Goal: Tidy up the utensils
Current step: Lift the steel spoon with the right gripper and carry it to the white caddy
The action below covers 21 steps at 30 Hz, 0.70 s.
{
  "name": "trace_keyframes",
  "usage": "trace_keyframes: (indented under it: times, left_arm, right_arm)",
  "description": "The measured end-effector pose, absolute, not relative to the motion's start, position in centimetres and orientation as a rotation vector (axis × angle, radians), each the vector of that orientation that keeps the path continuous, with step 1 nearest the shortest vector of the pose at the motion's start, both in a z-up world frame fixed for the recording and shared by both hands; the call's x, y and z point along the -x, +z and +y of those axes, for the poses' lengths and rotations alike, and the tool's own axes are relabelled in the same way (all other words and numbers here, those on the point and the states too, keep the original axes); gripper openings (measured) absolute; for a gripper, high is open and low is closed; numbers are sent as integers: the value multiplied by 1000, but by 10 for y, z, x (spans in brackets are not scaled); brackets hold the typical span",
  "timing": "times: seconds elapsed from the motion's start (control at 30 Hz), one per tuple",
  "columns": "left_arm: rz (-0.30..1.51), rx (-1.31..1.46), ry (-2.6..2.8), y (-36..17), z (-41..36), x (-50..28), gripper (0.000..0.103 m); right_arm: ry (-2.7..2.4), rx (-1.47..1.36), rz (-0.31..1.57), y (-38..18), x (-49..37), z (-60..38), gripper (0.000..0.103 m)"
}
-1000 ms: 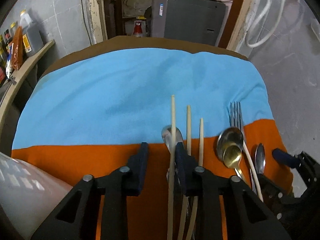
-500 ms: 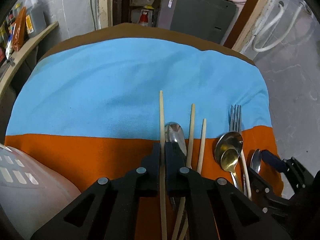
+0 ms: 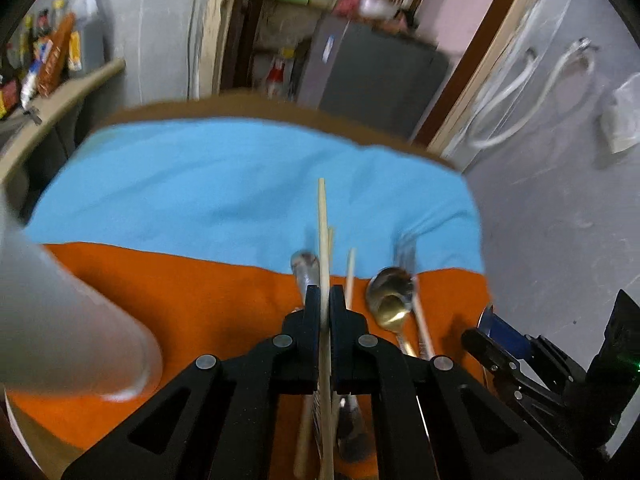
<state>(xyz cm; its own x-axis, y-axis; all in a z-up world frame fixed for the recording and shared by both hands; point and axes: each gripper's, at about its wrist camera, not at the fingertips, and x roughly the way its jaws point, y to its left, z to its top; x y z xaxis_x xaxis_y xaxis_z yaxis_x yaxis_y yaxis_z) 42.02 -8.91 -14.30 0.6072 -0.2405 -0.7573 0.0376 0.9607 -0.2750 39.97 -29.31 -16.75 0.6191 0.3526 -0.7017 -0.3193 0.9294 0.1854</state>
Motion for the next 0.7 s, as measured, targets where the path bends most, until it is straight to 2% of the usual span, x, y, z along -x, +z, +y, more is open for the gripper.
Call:
trace_keyframes:
  times: [0.4,0.7]
  left_arm:
    - [578,263,-108,-70,-70,-352,2]
    - [401,417,-34,-5,53,-342,2]
  right_arm:
    - [368,-17,441,-94,-341,-271,32]
    - [480,-116,201,-28,-339,-208,32]
